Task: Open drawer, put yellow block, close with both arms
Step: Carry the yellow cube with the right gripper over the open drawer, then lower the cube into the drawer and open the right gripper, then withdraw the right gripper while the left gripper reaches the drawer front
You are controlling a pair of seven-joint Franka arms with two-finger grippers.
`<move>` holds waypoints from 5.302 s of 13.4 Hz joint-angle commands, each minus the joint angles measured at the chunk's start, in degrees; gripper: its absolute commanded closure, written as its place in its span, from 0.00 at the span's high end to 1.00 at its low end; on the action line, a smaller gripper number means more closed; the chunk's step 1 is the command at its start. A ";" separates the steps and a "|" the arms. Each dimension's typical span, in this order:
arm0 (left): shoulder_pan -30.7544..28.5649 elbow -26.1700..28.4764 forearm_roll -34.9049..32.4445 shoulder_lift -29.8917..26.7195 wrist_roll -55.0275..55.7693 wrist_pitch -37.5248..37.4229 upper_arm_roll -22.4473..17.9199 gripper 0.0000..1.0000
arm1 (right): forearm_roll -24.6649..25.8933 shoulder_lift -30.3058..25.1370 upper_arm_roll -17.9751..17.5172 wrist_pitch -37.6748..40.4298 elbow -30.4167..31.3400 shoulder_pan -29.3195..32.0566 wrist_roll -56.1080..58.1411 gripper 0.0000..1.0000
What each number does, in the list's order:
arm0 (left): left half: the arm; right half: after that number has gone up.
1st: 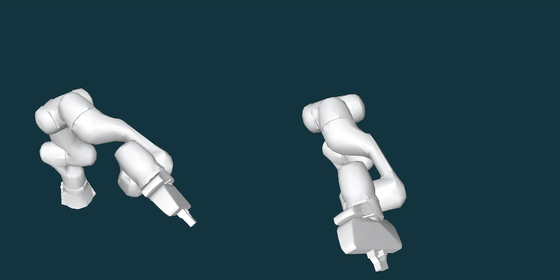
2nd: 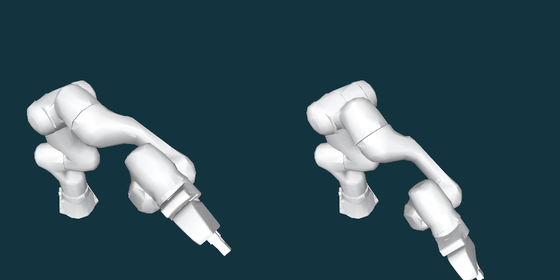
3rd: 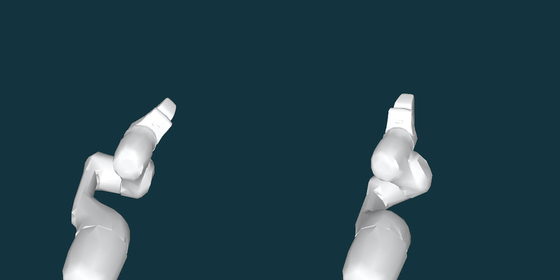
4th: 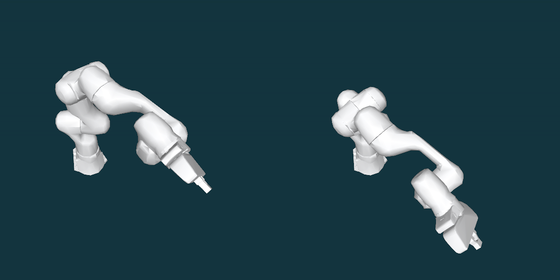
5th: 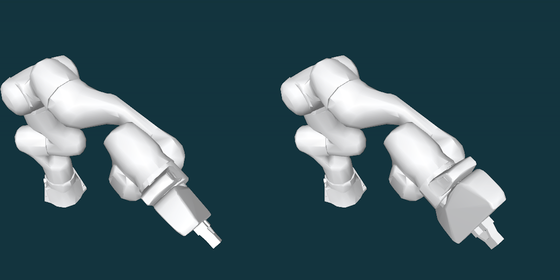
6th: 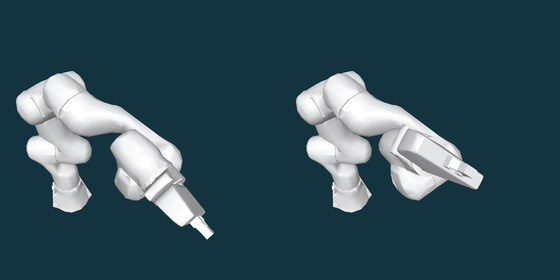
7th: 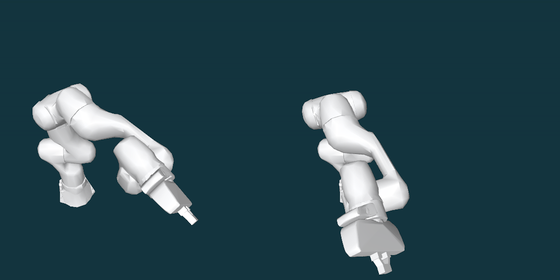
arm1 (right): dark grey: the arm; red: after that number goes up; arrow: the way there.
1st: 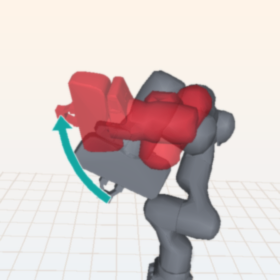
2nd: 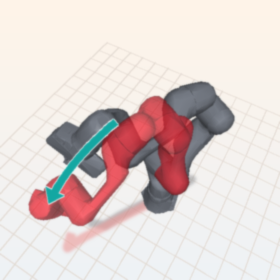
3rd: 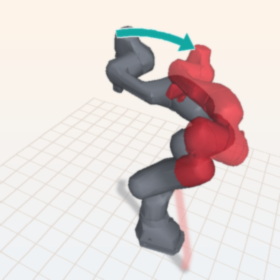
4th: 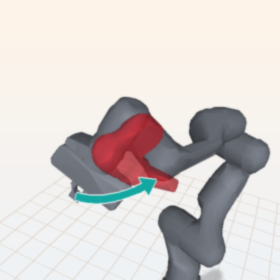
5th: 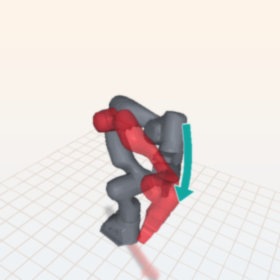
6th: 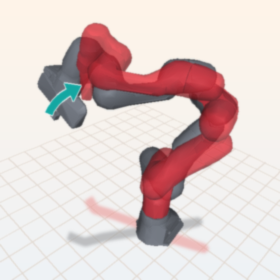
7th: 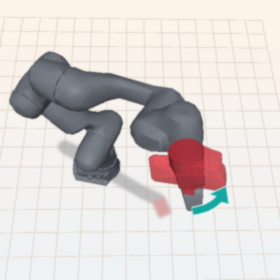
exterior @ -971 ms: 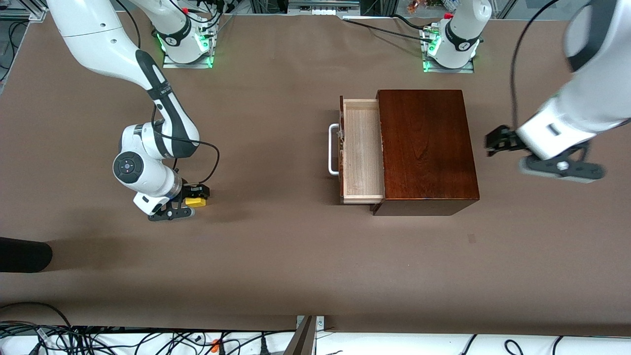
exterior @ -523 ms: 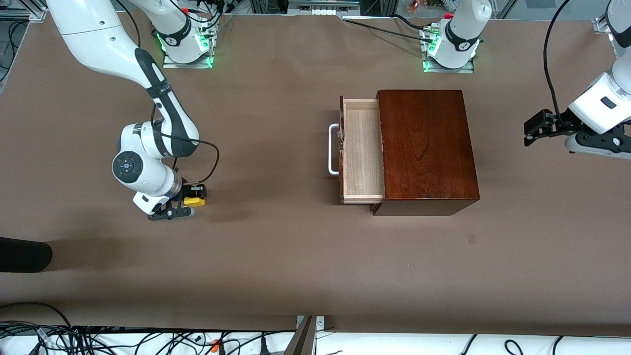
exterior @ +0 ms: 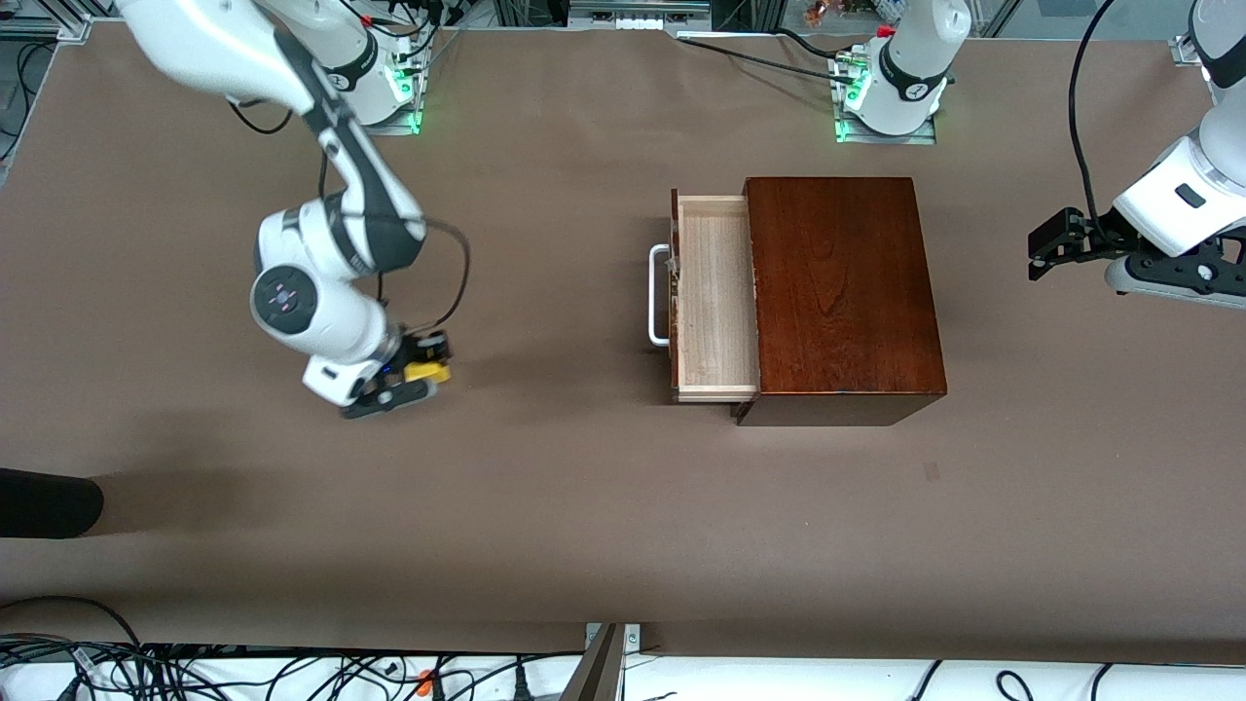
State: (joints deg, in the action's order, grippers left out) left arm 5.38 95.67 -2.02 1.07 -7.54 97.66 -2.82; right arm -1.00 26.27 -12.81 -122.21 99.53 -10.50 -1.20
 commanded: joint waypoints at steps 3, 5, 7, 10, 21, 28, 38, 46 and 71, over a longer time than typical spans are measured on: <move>0.33 -3.11 0.26 0.16 -0.29 -7.99 -0.08 1.00 | 4.43 2.29 -3.36 14.72 -21.10 -13.37 0.15 0.04; -0.63 -4.96 1.05 0.16 -1.07 -10.03 -0.87 1.00 | 5.91 3.78 -3.36 14.20 -24.98 -18.48 0.58 0.05; -1.51 -4.97 1.31 0.07 -1.16 -9.95 -0.69 1.00 | 6.89 7.37 -3.27 14.11 -31.46 -23.31 0.68 0.05; -1.60 -4.97 2.02 0.16 -1.25 -9.95 -0.43 1.00 | 14.25 13.19 -3.01 14.64 -40.11 -31.31 0.24 0.06; -1.34 -4.97 2.02 0.86 -1.25 -9.51 -0.25 1.00 | 27.81 19.78 -2.65 10.60 -40.12 -40.04 4.80 0.14; -1.25 -5.06 2.11 1.22 -1.25 -9.42 -0.16 1.00 | 29.83 22.42 -2.48 9.54 -39.68 -40.04 7.09 0.14; -1.51 -5.58 2.11 1.22 -1.25 -9.42 -0.16 1.00 | 31.94 25.06 -2.48 8.31 -39.68 -39.51 8.32 0.25; -1.43 -5.67 2.19 1.30 -1.25 -9.42 -0.25 1.00 | 30.11 22.08 -2.48 10.84 -40.03 -39.25 7.79 1.00; 18.76 -7.43 3.38 28.18 -40.19 22.03 28.93 1.00 | -9.02 -16.15 23.00 42.50 -33.36 -3.91 11.05 1.00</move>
State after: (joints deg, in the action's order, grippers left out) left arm 20.66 89.72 6.33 26.74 -45.44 118.19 26.47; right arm -9.14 13.27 8.80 -79.60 61.32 -13.76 10.13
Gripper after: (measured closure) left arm 0.000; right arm 0.000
